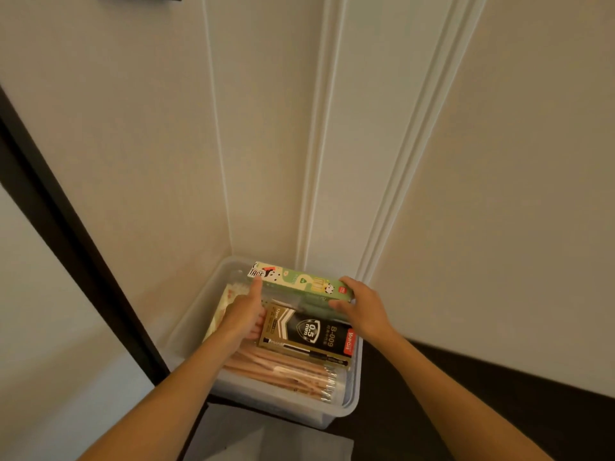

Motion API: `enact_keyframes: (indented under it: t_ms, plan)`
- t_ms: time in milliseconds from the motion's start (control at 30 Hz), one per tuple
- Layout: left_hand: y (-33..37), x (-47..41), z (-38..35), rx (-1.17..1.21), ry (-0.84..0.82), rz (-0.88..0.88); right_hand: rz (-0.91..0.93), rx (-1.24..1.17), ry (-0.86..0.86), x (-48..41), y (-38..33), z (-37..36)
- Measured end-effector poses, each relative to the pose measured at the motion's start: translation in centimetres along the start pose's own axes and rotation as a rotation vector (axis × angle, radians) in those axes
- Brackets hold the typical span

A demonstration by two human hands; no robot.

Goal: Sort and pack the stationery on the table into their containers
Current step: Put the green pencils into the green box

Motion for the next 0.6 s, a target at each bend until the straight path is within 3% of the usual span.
enact_keyframes:
  t_ms: [167, 333, 467, 600]
  plan:
    - [0.0, -0.1, 0.2, -0.115, -0.022, -0.042, 0.018, -0.098, -0.012, 0.5, 0.0, -0.1]
    - [-0.3, 0.1, 4.0, -0.408, 0.229, -0.062, -0.012, -0.190, 0.020, 0.6, -0.3, -0.8]
    - [-2.0, 0.0, 2.8, -0.651, 0.100, -0.011, -0.038, -0.237, 0.077, 0.7, -0.1, -0.1]
    - [1.0, 1.3, 0.9, -0.548, 0.284, -0.297, -0.049, -0.238, 0.103, 1.2, 1.2, 1.1]
Point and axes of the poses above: each hand's wrist, its own x-axis away from the middle knuckle, its own z-axis out of the back of the hand, y = z × x, the point moved 6 cm from there along -x, towards the middle knuckle, and after that the axes turned 13 degrees about -y, right-handed, at the moved point
